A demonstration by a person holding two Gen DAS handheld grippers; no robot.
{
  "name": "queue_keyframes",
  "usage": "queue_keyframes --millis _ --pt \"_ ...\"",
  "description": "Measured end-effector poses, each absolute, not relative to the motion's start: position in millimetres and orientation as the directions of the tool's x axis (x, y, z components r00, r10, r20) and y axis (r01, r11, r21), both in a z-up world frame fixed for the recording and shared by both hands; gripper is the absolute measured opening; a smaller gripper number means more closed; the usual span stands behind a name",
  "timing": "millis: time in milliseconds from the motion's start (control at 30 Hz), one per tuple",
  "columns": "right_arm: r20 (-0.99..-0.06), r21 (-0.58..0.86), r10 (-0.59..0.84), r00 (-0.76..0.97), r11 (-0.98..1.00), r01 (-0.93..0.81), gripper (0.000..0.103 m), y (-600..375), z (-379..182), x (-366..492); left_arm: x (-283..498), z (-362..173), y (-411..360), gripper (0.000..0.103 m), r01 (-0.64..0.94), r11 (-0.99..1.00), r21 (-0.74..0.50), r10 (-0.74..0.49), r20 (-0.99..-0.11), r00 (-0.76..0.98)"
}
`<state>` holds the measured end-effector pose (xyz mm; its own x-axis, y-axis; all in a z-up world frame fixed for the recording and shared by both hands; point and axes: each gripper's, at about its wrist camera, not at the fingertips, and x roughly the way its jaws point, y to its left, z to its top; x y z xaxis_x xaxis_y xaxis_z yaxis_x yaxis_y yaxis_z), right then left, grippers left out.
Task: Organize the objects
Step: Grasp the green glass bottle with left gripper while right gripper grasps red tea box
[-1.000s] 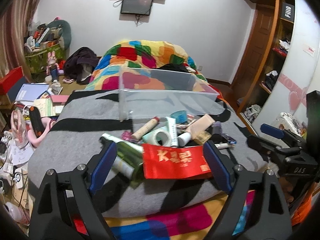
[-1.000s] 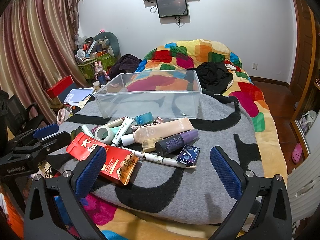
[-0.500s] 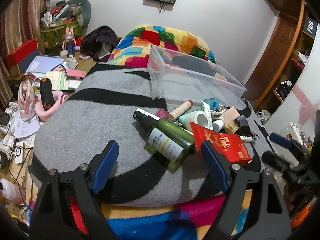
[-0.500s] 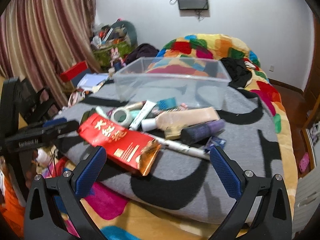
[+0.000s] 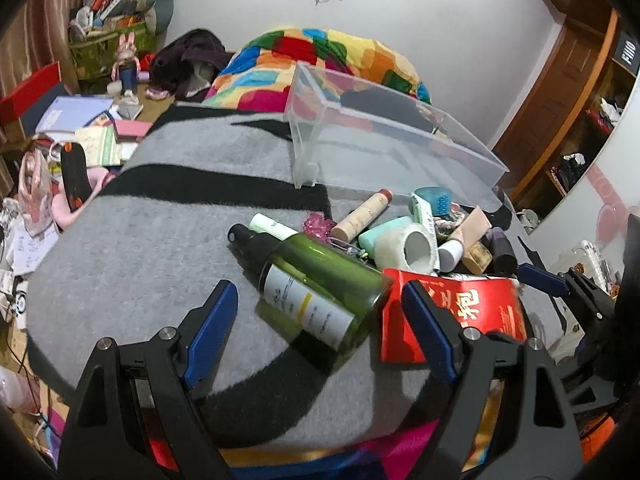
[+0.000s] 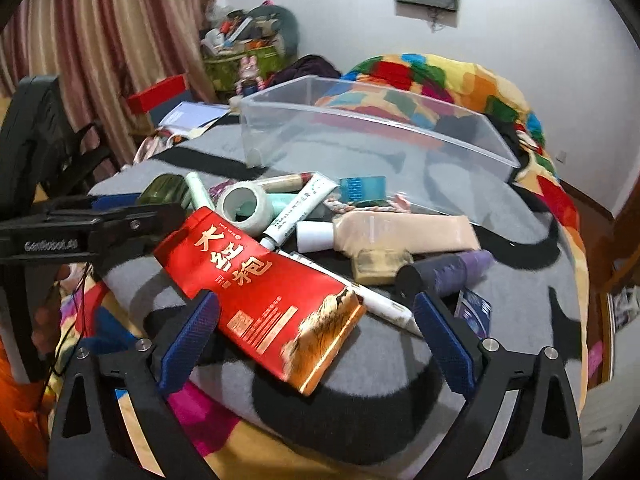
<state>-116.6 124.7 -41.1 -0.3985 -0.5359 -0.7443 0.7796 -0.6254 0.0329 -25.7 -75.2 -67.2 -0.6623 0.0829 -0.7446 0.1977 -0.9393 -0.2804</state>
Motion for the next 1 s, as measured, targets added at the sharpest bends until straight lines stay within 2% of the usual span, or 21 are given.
queue_keyframes --millis 200,367,467,500,633,667,800,933,1000 --pt "-0.755 0.052 -0.575 -0.316 -0.533 0.844 0.096 122 -45 -115 -28 -70 -78 0.081 0.214 -0.937 -0.276 0.066 -0.741 -0.668" --pt "-0.755 0.028 -0.574 -0.318 -0.511 0.859 0.096 125 -47 -113 -18 -71 -86 0.063 0.213 -0.936 -0.279 0.065 -0.733 -0.677" --pt "-0.764 0.0 -0.556 -0.328 -0.508 0.861 0.096 120 -50 -117 -11 -70 -90 0.058 0.208 -0.94 -0.269 0.061 -0.734 -0.676" --pt "-0.764 -0.003 -0.556 -0.328 -0.504 0.864 0.095 119 -50 -117 -8 -69 -91 0.058 0.206 -0.941 -0.268 0.061 -0.735 -0.675" --pt "-0.761 0.005 -0.573 -0.303 -0.473 0.881 0.081 114 -47 -117 -2 -65 -93 0.059 0.196 -0.942 -0.272 0.073 -0.736 -0.673" --pt "-0.763 0.01 -0.576 -0.295 -0.467 0.884 0.077 113 -47 -117 -2 -63 -93 0.062 0.198 -0.943 -0.269 0.069 -0.737 -0.672" --pt "-0.762 0.019 -0.578 -0.292 -0.471 0.882 0.07 112 -46 -115 -8 -60 -90 0.076 0.215 -0.942 -0.259 0.045 -0.731 -0.68" --pt "-0.756 0.043 -0.591 -0.28 -0.472 0.88 0.06 116 -43 -112 -24 -60 -88 0.077 0.235 -0.938 -0.257 0.036 -0.741 -0.67" --pt "-0.755 0.044 -0.592 -0.281 -0.473 0.88 0.058 117 -42 -110 -32 -65 -89 0.077 0.254 -0.935 -0.247 0.02 -0.753 -0.658"
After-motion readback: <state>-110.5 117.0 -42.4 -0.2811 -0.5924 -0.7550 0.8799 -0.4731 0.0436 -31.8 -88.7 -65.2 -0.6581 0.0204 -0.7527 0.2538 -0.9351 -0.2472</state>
